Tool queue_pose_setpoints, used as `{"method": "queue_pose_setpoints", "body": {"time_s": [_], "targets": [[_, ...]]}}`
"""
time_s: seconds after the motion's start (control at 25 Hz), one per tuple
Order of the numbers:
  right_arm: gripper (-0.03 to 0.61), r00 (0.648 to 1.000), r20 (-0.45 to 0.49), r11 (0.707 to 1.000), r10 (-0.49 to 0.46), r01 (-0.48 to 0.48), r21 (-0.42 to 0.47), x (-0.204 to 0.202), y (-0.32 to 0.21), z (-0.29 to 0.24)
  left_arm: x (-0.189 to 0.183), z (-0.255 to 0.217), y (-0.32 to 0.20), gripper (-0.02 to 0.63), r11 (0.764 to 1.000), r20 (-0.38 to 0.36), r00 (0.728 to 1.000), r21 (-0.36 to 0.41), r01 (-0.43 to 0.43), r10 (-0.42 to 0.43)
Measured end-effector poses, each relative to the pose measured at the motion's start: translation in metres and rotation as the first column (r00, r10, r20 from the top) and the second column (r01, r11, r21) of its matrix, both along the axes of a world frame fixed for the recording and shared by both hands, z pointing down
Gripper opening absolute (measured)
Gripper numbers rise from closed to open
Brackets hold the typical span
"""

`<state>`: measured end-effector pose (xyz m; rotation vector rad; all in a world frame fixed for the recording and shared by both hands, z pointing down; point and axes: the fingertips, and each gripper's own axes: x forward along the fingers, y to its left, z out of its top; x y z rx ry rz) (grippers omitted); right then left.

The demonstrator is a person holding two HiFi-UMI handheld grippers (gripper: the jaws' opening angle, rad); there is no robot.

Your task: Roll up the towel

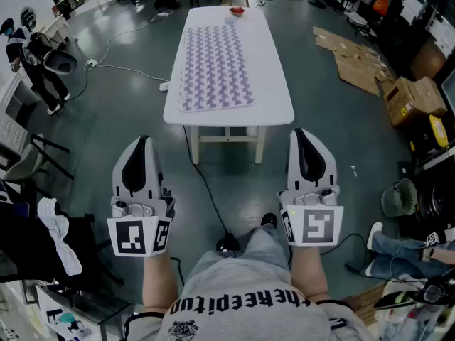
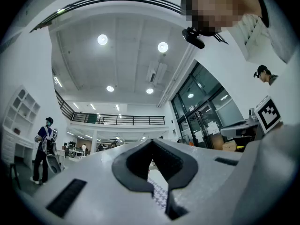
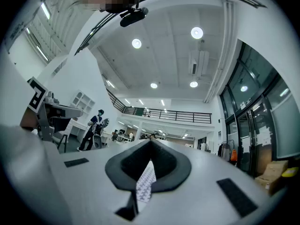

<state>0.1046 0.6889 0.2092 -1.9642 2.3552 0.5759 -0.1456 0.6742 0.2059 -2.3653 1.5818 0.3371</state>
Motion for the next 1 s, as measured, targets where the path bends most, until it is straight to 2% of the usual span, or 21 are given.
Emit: {"method": "queue_pose_setpoints", "body": {"time_s": [0.48,0.72,0.84,1.0], "targets": [[0.000,1.000,-0.002,1.000,0.004,-0.004,0.015,-0.013,0.008,-0.003,-0.011,-0.002,0.007,0.005,1.000,0.009,1.000,0.014,0.001,-0.001],[0.000,1.000,-0.001,1.000,0.005,-0.005,0.030,-0.019,0.008,-0.001,-0.015,0.003,0.006,0.005,1.000,0.063,0.998,0.014,0.022,-0.023],[0.000,0.999,-0.026,0.999,-0.043,0.044,0.032,-0.022,0.006,-0.001,-0.011,0.002,0.003,0.005,1.000,0.078,0.997,0.014,0.028,-0.029],[0.000,0.995,0.006,0.995,-0.096,0.096,0.021,-0.031,-0.007,-0.001,-0.023,0.000,-0.011,0.005,1.000,0.002,1.000,0.008,0.003,-0.003]]}}
